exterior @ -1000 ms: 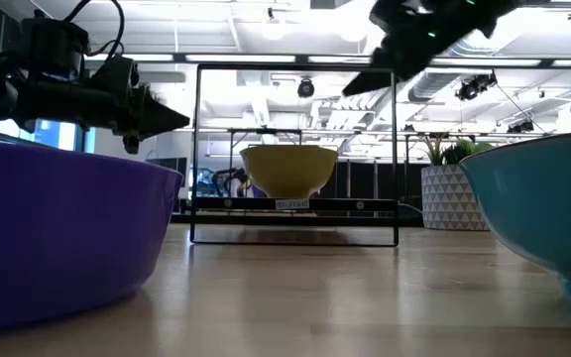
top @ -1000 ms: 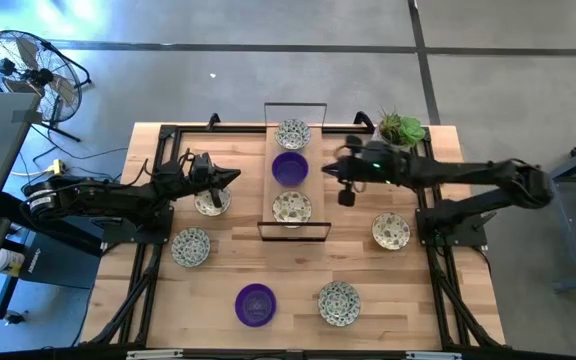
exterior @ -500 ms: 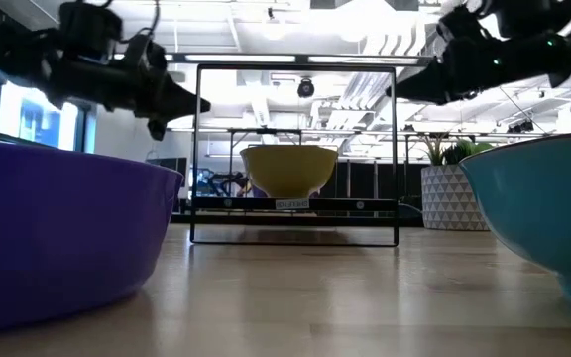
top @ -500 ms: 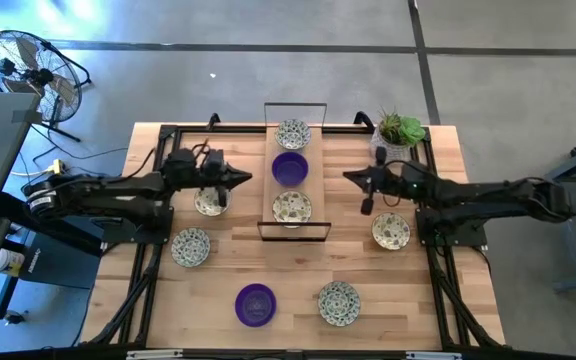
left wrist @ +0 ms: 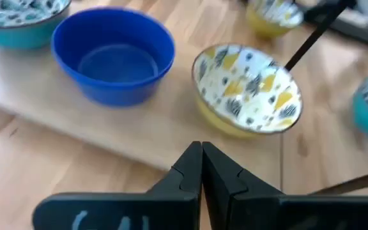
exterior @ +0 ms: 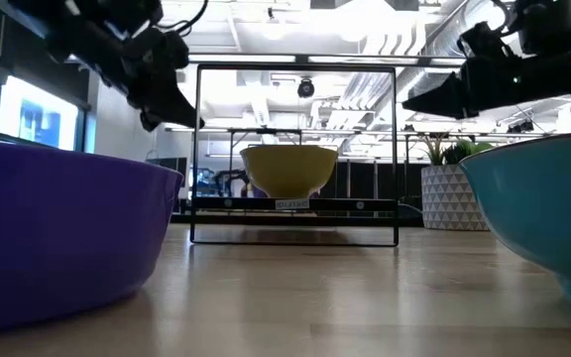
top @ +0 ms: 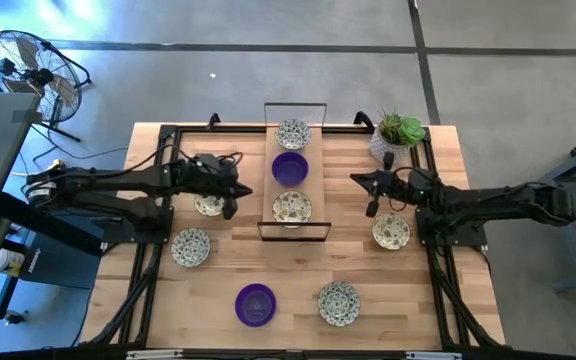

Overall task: Pick & Place Mini bowls
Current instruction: Stack the left yellow patterned bowl on top of the yellow patterned bowl on the shelf

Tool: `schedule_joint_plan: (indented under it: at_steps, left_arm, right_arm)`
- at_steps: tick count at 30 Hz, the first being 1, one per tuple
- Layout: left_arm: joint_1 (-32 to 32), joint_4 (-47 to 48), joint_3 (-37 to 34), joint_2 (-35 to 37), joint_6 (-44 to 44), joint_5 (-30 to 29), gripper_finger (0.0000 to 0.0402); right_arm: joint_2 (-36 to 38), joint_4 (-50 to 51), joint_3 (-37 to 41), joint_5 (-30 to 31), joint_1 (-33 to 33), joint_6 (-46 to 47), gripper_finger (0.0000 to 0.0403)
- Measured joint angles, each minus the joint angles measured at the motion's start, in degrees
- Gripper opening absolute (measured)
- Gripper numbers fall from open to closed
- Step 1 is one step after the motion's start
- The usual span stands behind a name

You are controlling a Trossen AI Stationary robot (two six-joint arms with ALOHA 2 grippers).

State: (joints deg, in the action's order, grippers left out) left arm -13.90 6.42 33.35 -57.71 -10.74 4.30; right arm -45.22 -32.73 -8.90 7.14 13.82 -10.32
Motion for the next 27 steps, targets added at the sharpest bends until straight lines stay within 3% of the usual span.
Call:
schedule_joint_plan:
  at_steps: [5, 10, 21, 27]
  left_arm:
    - [3.1, 14.6, 6.9, 0.0, -1.7, -6.8, 0.0001]
    - [4.8, 27.0, 10.7, 0.0, -7.5, -9.8, 0.0012]
    - [9.7, 35.2, 10.7, -0.5, -12.3, -10.8, 0.0127]
    - [13.7, 41.0, 10.7, -0.9, -16.3, -11.8, 0.017]
  right_arm:
    - [-0.1, -1.3, 1.3, 0.0, 0.0, -0.1, 0.0002]
    - [-0.1, -1.3, 1.3, -0.1, 0.0, -0.1, 0.0001]
    - [-0.1, -1.3, 1.3, -0.2, 0.0, -0.6, 0.0002]
    - [-0.1, -1.3, 1.3, -0.2, 0.0, -0.6, 0.0002]
